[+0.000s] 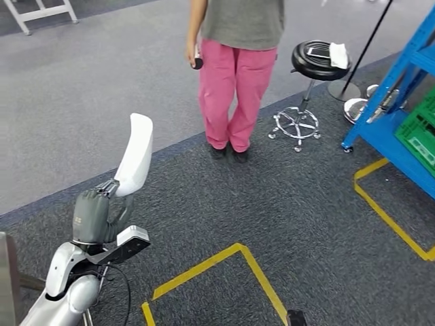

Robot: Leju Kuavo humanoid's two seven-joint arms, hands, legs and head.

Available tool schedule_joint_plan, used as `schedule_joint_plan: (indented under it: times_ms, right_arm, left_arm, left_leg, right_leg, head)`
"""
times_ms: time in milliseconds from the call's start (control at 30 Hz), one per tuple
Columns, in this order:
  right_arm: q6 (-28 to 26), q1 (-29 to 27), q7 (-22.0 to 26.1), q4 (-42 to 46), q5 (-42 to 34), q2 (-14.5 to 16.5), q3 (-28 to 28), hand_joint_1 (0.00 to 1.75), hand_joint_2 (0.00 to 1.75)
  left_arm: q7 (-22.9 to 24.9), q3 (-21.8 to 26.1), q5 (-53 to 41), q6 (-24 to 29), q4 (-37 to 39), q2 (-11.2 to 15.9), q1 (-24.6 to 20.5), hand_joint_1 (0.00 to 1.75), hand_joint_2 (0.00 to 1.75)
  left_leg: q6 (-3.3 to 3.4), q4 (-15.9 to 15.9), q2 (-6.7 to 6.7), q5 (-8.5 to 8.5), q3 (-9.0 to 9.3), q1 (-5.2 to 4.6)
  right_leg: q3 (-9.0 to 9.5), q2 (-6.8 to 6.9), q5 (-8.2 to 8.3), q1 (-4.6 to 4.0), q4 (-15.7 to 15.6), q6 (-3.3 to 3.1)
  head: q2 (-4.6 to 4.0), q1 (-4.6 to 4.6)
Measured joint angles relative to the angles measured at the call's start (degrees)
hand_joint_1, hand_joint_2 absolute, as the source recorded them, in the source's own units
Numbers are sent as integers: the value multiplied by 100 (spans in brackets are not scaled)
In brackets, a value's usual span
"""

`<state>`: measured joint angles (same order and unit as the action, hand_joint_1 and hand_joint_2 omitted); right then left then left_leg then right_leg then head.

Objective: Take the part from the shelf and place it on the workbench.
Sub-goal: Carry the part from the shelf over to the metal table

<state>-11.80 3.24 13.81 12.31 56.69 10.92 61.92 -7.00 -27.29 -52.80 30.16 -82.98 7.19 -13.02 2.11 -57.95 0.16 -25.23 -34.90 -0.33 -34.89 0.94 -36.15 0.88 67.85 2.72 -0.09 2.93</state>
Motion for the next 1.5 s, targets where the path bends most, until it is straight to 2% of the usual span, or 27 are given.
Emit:
schedule_joint_plan:
  times_ms: [33,67,100,167,233,300,367,433,500,567,600,633,667,733,800,867,933,1000,1067,1100,1133,1167,1233,1300,1367,1433,1500]
  right_arm:
    - [98,-12,-276,0,-6,-3,2,0,0]
    - [200,-25,-529,0,-8,-7,5,0,0]
    - [315,-34,-798,-1,-9,-10,11,0,0]
    - [660,-33,-1540,-2,-32,-16,34,0,0]
    - [974,-26,-2211,-2,-75,-22,77,0,0]
    - [1103,-23,-2470,-2,-100,-25,123,0,0]
    - [1138,-18,-2572,-2,-107,-24,149,0,0]
    - [1159,-17,-2754,-2,-110,-25,167,0,0]
    - [1187,-22,-3007,-2,-91,-25,184,0,0]
    - [1217,-25,-3236,-2,-39,-25,191,0,0]
    - [1229,-25,-3316,-2,-4,-25,192,0,0]
    - [1239,-22,-3368,-2,42,-25,192,0,0]
    - [1247,-18,-3396,-2,96,-25,189,0,0]
    - [1259,-12,-3402,-2,199,-26,176,0,0]
    - [1264,0,-3379,-2,261,-27,164,0,0]
    - [1263,24,-3347,-2,289,-27,160,0,0]
    - [1263,49,-3311,-2,302,-29,158,0,0]
    - [1263,58,-3288,-2,305,-32,156,0,0]
    - [1263,52,-3282,-2,305,-34,155,0,0]
    - [1263,49,-3283,-2,306,-37,155,0,0]
    - [1263,47,-3283,-2,307,-39,155,0,0]
    - [1262,47,-3283,-2,307,-40,155,0,0]
    - [1256,45,-3284,-3,307,-40,154,0,0]
    - [1248,50,-3302,-5,307,-42,152,0,0]
    - [1238,57,-3328,-7,307,-42,151,0,0]
    - [1222,55,-3340,-7,303,-42,151,0,0]
    - [1198,45,-3341,-7,297,-43,152,0,0]
  left_arm:
    - [1,-5,3,-9,13,-31,-9,175,175]
    - [-1,-13,19,-21,32,-53,-19,175,175]
    - [-10,-22,50,-42,60,-74,-44,175,175]
    - [-61,-87,160,-94,179,-135,-190,175,175]
    - [-114,-201,258,-146,361,-232,-425,175,175]
    - [-133,-292,304,-174,517,-315,-602,175,175]
    - [-146,-346,331,-178,621,-351,-687,175,175]
    - [-160,-401,371,-176,705,-367,-776,175,175]
    - [-166,-482,427,-178,823,-411,-910,175,175]
    - [-166,-572,483,-178,965,-475,-1012,175,175]
    - [-165,-614,508,-175,1028,-499,-1043,175,175]
    - [-160,-652,534,-165,1082,-515,-1071,175,175]
    - [-155,-683,563,-142,1122,-523,-1101,175,175]
    - [-155,-726,621,-46,1163,-532,-1161,175,175]
    - [-189,-742,702,105,1172,-532,-1203,175,175]
    - [-264,-737,820,264,1169,-523,-1217,175,175]
    - [-371,-719,949,435,1150,-525,-1232,175,175]
    - [-461,-700,1043,586,1124,-553,-1258,175,175]
    - [-499,-692,1083,646,1112,-577,-1261,175,175]
    - [-502,-692,1090,649,1111,-581,-1256,175,175]
    - [-504,-692,1095,651,1110,-581,-1252,175,175]
    - [-514,-691,1105,656,1106,-582,-1251,175,175]
    - [-559,-687,1131,692,1092,-591,-1257,175,175]
    - [-615,-680,1161,734,1074,-607,-1265,175,175]
    - [-649,-668,1186,748,1061,-614,-1266,175,175]
    - [-668,-648,1202,746,1050,-609,-1273,175,175]
    - [-678,-637,1205,740,1042,-616,-1295,175,175]
  left_leg:
    - [11,-2,-81,-1,0,-2]
    - [16,-4,-159,-4,3,-5]
    - [18,-7,-238,-6,6,-6]
    - [10,-24,-406,-11,13,3]
    - [-31,-65,-572,-23,-9,5]
    - [-100,-80,-697,-10,-49,19]
    - [-167,-71,-774,7,-71,40]
    - [-221,-283,-581,-130,-168,27]
    - [-269,-928,-239,-461,-467,28]
    - [-306,-1589,-94,-695,-783,57]
    - [-315,-1674,-71,-669,-823,69]
    - [-315,-1523,-50,-534,-745,78]
    - [-305,-1173,0,-328,-563,80]
    - [-258,-408,229,-50,-164,33]
    - [-195,-93,365,-30,-17,-30]
    - [-126,-49,259,-30,-19,-44]
    - [-59,6,127,-5,7,-18]
    - [-8,29,-1,6,23,5]
    - [15,26,-149,2,26,2]
    - [18,23,-229,0,29,1]
    - [15,18,-314,-3,35,2]
    - [6,8,-399,-10,43,8]
    - [-36,-36,-555,-35,30,21]
    - [-101,-74,-680,-36,-29,35]
    - [-167,-70,-794,-13,-72,60]
    - [-220,-189,-605,-95,-126,54]
    - [-265,-711,-240,-377,-357,43]
  right_leg:
    - [-223,-66,-125,-3,397,3]
    - [-386,-88,-146,-5,637,4]
    - [-452,-95,-51,-7,662,2]
    - [-253,-185,411,5,42,-8]
    - [63,-441,722,35,-690,-23]
    - [198,-571,745,38,-928,-53]
    - [237,-467,770,37,-966,-110]
    - [283,-325,791,49,-1017,-176]
    - [317,-154,781,33,-1038,-224]
    - [331,24,758,16,-1035,-246]
    - [340,104,745,13,-1035,-246]
    - [355,178,730,12,-1034,-240]
    - [380,246,712,12,-1034,-229]
    - [425,357,668,-3,-1032,-188]
    - [450,462,636,-25,-1037,-131]
    - [475,571,606,-26,-1056,-66]
    - [420,395,472,-3,-905,-15]
    - [108,52,156,14,-261,9]
    - [-327,-75,-92,14,517,21]
    - [-457,-86,-69,14,674,22]
    - [-475,-94,78,15,588,20]
    - [-376,-127,319,22,275,16]
    - [-52,-394,728,61,-528,15]
    - [130,-619,814,84,-907,0]
    - [172,-552,796,70,-942,-50]
    - [222,-403,806,63,-985,-122]
    - [270,-231,795,49,-1015,-192]
  head:
    - [0,10]
    - [0,12]
    - [0,11]
    - [0,11]
    - [0,9]
    - [0,5]
    - [0,5]
    - [0,-28]
    - [0,-67]
    - [0,-74]
    - [0,-75]
    - [0,-75]
    - [0,-76]
    - [0,-76]
    - [0,-68]
    - [0,-59]
    - [-1,-47]
    - [-2,-18]
    - [-1,0]
    - [-1,0]
    - [-1,1]
    - [-1,1]
    - [-1,2]
    - [-1,0]
    - [0,-2]
    - [-1,-24]
    - [-2,-57]
